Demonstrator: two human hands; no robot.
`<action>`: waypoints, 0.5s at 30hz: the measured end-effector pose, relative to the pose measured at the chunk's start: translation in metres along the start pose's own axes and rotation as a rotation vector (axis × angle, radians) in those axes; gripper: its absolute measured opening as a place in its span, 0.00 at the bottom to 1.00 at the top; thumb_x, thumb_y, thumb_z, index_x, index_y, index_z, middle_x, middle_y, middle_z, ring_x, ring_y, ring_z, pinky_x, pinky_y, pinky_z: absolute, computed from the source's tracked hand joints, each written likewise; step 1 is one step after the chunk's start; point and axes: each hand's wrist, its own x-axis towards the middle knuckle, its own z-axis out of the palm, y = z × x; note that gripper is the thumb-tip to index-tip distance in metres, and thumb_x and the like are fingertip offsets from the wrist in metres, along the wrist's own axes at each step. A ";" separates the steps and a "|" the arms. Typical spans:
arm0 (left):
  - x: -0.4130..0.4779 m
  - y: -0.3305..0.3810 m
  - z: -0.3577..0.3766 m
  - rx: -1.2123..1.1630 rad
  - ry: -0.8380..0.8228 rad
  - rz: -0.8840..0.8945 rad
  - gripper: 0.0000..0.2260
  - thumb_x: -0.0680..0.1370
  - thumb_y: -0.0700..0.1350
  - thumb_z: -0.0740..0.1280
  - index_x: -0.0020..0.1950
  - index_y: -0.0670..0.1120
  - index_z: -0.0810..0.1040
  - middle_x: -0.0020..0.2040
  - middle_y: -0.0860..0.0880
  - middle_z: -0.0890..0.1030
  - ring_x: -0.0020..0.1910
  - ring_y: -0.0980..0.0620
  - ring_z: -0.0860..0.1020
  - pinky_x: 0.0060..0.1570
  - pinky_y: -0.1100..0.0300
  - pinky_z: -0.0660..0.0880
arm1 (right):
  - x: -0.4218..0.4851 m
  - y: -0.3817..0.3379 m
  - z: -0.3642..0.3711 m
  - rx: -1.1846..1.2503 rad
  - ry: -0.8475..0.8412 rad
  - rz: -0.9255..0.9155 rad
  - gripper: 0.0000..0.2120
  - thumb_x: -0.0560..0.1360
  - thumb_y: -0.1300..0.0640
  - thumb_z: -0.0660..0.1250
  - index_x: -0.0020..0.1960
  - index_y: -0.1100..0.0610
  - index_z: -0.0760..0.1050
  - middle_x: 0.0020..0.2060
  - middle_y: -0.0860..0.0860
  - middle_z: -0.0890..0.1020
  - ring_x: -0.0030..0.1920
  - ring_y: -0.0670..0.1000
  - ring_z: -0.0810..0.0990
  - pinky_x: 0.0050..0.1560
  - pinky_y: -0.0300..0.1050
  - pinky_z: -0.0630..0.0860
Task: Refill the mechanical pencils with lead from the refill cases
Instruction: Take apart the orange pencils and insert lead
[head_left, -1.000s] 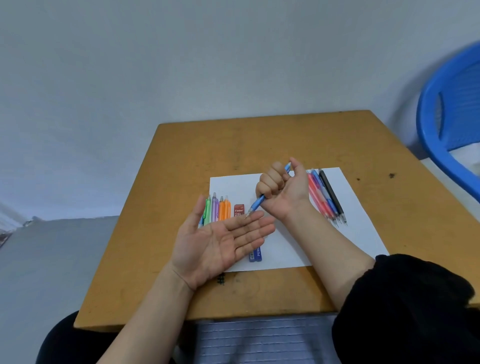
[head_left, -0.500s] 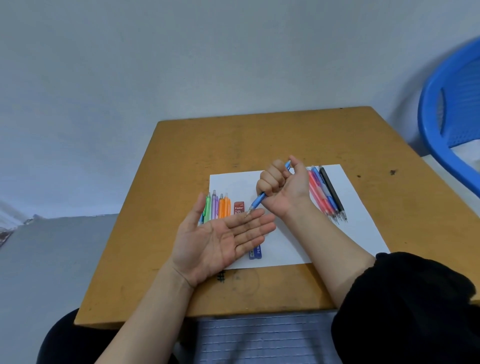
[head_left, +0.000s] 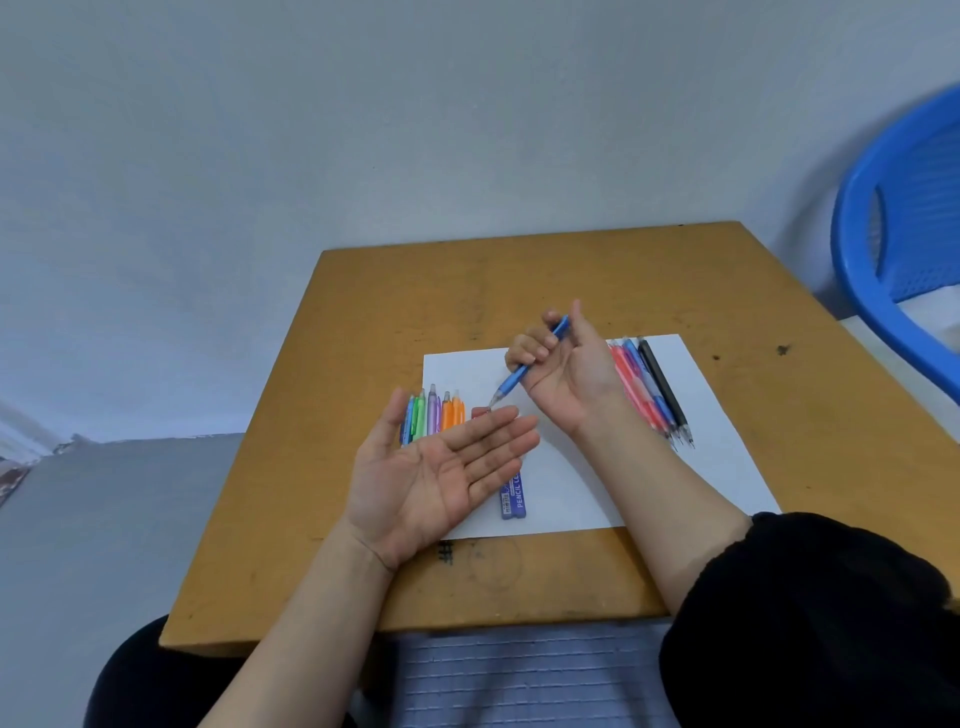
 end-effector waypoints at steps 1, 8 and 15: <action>0.000 0.001 0.000 -0.013 0.003 0.015 0.40 0.72 0.62 0.69 0.70 0.32 0.67 0.72 0.33 0.66 0.72 0.39 0.66 0.70 0.48 0.65 | 0.001 -0.002 0.000 0.003 0.017 -0.021 0.19 0.81 0.46 0.53 0.38 0.56 0.66 0.24 0.49 0.64 0.24 0.46 0.62 0.29 0.39 0.64; -0.005 0.003 0.008 -0.004 0.093 0.278 0.36 0.67 0.59 0.74 0.65 0.34 0.75 0.68 0.35 0.72 0.68 0.40 0.71 0.64 0.52 0.73 | 0.002 -0.016 -0.004 -0.099 0.206 -0.071 0.06 0.81 0.65 0.54 0.52 0.63 0.70 0.35 0.53 0.68 0.34 0.49 0.67 0.35 0.41 0.69; 0.000 -0.004 0.016 0.455 0.533 0.650 0.11 0.80 0.42 0.60 0.52 0.39 0.79 0.51 0.43 0.83 0.53 0.46 0.81 0.54 0.56 0.78 | -0.016 -0.035 0.013 -0.730 0.306 -0.097 0.05 0.77 0.68 0.64 0.51 0.68 0.76 0.36 0.56 0.72 0.34 0.50 0.72 0.34 0.40 0.79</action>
